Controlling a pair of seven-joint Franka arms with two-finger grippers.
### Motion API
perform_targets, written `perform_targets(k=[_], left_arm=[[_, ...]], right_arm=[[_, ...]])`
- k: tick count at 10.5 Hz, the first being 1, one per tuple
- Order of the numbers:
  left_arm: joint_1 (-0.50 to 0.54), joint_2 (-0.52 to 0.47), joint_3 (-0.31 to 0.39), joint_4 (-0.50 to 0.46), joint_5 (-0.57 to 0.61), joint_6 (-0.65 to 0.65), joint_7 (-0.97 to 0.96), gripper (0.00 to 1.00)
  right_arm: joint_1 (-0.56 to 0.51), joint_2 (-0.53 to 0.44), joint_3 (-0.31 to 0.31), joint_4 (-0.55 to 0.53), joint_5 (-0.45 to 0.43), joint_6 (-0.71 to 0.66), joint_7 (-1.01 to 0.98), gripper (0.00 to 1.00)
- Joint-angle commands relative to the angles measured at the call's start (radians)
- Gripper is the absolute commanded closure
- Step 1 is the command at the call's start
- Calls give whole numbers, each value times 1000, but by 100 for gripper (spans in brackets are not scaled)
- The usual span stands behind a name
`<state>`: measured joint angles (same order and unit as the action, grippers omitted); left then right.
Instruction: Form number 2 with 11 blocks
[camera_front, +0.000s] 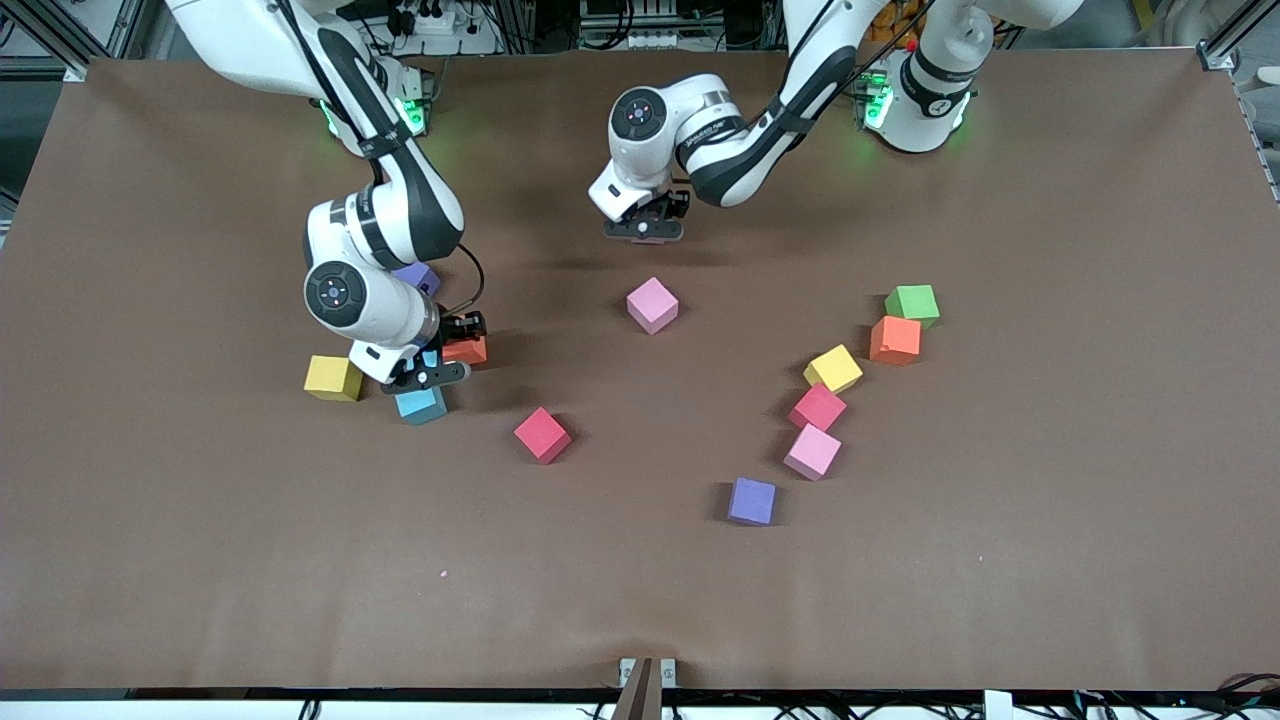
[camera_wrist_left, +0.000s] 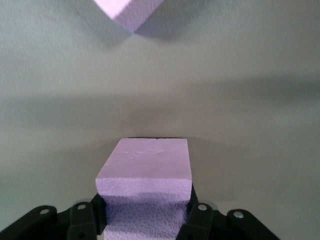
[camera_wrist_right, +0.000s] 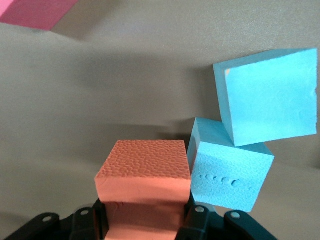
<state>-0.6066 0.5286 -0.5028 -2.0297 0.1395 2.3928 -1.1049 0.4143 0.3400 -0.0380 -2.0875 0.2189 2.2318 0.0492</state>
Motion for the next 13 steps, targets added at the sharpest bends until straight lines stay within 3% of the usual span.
perform_targets(k=[1, 5, 6, 7, 9, 13], left_arm=[[-16, 37, 13, 48, 37, 0, -29, 81], [-16, 56, 24, 66, 69, 0, -30, 76], [-16, 54, 24, 66, 68, -1, -33, 58], [-10, 51, 26, 65, 66, -6, -35, 1], [-2, 18, 26, 66, 61, -45, -33, 0], [106, -61, 24, 69, 54, -115, 11, 0]], right_arm=[[-8, -19, 6, -13, 8, -8, -17, 70], [-5, -19, 6, -13, 8, -8, -17, 70], [-3, -19, 6, -13, 8, -8, -17, 70], [-3, -19, 6, -13, 8, -8, -17, 70], [-2, -19, 6, -13, 8, -8, -17, 70], [44, -32, 12, -10, -7, -9, -18, 70]])
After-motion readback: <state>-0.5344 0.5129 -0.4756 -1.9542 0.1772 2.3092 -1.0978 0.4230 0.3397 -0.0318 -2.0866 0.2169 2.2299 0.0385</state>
